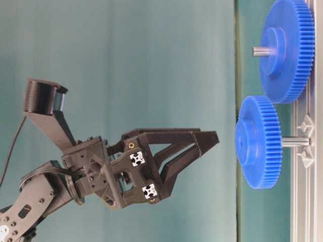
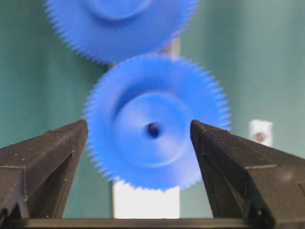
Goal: Find the location of the shaft and insert the small gear.
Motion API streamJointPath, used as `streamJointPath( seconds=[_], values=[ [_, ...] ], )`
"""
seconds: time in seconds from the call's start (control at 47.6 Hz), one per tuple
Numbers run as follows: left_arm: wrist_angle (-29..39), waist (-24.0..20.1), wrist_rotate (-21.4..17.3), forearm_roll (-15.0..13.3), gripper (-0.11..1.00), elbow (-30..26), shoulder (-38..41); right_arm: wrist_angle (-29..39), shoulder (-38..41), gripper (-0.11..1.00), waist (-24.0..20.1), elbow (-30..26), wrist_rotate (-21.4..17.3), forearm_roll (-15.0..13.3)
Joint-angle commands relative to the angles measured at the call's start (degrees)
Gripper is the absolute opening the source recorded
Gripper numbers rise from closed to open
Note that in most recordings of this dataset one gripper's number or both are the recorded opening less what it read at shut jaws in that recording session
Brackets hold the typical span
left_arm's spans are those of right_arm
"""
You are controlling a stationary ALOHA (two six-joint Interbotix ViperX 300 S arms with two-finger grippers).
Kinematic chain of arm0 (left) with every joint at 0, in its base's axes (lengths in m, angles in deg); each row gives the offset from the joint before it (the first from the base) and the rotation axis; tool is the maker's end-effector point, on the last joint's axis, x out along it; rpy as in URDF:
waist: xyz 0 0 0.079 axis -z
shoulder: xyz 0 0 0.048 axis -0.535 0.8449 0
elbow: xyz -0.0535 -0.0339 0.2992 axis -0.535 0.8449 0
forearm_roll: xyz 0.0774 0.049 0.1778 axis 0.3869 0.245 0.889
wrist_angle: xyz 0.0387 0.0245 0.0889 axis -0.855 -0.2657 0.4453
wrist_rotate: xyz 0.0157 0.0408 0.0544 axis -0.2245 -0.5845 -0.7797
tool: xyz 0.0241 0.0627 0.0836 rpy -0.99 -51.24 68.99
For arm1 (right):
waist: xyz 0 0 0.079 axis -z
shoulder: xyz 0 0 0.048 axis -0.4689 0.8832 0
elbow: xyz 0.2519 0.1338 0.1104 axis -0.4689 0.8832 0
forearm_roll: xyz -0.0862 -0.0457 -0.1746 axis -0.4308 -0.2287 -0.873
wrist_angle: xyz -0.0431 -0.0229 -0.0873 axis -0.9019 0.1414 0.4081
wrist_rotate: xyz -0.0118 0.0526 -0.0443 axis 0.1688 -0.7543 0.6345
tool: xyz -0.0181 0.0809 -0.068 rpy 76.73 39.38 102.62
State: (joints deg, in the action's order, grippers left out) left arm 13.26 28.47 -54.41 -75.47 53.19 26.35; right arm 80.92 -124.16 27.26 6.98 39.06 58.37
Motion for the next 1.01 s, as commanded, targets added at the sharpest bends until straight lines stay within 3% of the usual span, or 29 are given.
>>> streamJointPath(
  seconds=[0.0, 0.399, 0.988],
  values=[
    [-2.02, 0.70, 1.14, 0.09, 0.87, -0.18, 0.35, -0.62, 0.53, 0.03, 0.26, -0.53, -0.53, 0.00],
    [-3.16, 0.53, 2.11, 0.09, 0.87, 1.14, 4.04, -0.53, 0.53, 0.03, 0.26, -0.79, -0.53, 0.00],
    [1.32, -1.14, 0.88, 0.18, 0.87, 1.41, -3.34, -0.62, 0.44, 0.03, 0.35, -0.62, -0.53, 0.00]
  ],
)
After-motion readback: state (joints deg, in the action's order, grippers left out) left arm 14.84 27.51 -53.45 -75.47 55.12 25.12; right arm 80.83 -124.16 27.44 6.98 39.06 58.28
